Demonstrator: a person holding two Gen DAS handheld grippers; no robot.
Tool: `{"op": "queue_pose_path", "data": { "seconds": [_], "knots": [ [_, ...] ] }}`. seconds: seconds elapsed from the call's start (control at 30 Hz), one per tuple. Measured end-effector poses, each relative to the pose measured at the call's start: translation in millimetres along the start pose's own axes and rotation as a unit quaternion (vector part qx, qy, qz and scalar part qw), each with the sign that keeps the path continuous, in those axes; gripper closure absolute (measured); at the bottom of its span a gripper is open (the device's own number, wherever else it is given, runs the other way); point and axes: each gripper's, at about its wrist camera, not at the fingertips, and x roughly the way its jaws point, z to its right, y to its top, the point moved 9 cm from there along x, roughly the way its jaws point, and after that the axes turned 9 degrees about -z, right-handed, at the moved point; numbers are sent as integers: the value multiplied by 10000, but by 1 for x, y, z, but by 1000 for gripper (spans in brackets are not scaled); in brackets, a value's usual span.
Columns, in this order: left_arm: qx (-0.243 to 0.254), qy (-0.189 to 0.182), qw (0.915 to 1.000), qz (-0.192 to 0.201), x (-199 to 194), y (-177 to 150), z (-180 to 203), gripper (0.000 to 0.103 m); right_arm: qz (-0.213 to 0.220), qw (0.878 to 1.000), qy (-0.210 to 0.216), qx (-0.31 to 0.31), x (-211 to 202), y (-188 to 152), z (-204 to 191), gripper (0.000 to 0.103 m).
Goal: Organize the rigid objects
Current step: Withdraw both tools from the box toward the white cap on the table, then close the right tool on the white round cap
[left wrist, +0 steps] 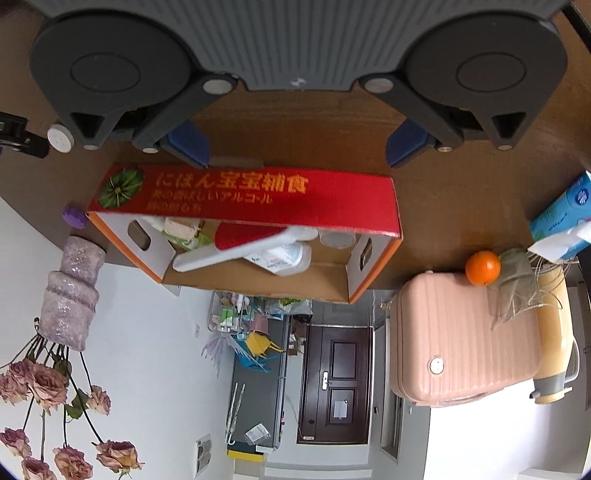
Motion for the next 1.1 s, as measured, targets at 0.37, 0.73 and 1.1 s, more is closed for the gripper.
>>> {"op": "queue_pose_path", "data": {
  "seconds": [0.37,0.73,1.1],
  "knots": [
    [-50,-128,9996,-260,8,-8,1,0,-539,9985,-65,35,39,-9,-1,30],
    [-68,-166,9993,-334,12,-9,0,0,-566,9982,0,-173,45,-9,-14,65],
    [16,-243,9991,-351,9,-6,15,0,-226,9997,11,-1,26,1,-5,65]
  ]
}}
